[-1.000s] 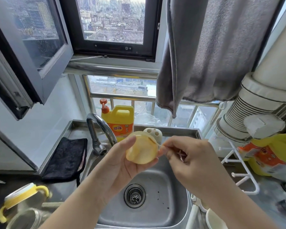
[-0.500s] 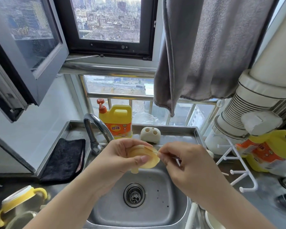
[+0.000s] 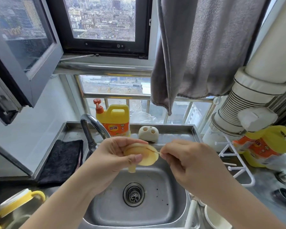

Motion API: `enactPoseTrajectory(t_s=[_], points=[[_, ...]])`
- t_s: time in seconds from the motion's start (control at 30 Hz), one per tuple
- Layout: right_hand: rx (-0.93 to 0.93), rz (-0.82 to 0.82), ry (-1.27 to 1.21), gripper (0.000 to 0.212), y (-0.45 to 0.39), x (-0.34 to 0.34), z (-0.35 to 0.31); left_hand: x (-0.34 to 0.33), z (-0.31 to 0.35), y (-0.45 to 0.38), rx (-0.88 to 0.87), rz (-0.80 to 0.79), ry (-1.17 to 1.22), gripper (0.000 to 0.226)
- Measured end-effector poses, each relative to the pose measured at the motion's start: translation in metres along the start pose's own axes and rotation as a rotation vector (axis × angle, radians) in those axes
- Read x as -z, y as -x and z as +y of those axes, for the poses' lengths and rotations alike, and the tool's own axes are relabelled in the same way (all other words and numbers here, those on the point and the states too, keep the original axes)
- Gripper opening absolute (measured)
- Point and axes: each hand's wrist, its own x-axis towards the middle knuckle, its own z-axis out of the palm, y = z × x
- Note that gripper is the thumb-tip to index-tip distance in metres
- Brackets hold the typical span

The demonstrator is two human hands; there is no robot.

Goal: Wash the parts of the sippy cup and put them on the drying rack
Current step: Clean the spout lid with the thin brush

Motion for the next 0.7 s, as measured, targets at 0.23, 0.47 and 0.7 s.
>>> enactPoseTrajectory(t_s=[0.23, 0.47, 0.7], points=[[-0.025, 0.013, -0.090, 0.007, -0.006, -0.005, -0.003, -0.004, -0.005, -0.001, 0.019, 0.018, 0.153, 0.064], [-0.074, -0.002, -0.226, 0.007, -0.004, -0.006, 0.002, 0.003, -0.002, -0.005, 0.006, 0.080, 0.406, 0.066], [-0.130, -0.016, -0.378, 0.011, -0.013, -0.004, -0.002, -0.004, -0.005, -0.007, 0.117, -0.048, 0.493, 0.060]])
